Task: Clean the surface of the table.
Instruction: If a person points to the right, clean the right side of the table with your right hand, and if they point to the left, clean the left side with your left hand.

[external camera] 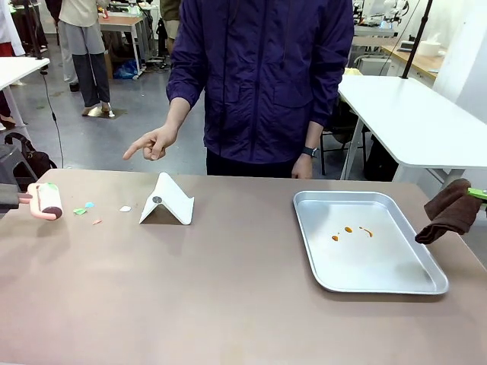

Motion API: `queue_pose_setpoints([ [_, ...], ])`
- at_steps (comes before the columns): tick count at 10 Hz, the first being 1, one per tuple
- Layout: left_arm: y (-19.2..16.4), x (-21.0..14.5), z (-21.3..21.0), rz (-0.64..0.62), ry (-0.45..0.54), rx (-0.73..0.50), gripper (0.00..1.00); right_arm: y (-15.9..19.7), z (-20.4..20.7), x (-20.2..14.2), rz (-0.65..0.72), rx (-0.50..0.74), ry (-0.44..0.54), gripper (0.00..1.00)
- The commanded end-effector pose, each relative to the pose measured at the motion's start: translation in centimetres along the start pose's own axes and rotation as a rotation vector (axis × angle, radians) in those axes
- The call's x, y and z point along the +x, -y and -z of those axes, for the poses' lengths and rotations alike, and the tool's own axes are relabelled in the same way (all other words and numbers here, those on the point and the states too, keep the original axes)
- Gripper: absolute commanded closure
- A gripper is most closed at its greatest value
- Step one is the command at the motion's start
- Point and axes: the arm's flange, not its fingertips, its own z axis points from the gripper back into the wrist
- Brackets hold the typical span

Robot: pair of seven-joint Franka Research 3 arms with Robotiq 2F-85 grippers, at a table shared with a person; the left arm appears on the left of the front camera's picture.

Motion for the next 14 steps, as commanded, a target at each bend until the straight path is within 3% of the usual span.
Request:
queue_pose_setpoints([
  [1, 0.2, -0.4, 1.1, -0.002, -0.026, 0.057, 0.78, -0.6, -0.3, -0.1, -0.007, 0.008, -0.013, 0.95],
  [8, 0.0, -0.2, 5.6, 0.017, -0.114, 0.180, 0.78, -0.6, -0.3, -0.1, -0.007, 0.008, -0.013, 0.95],
  [14, 2.0, 0.8, 11.6, -0.056, -0.190, 0.273, 0.78, -0.6, -0.3, -0.1, -0.007, 0.008, -0.013, 0.95],
])
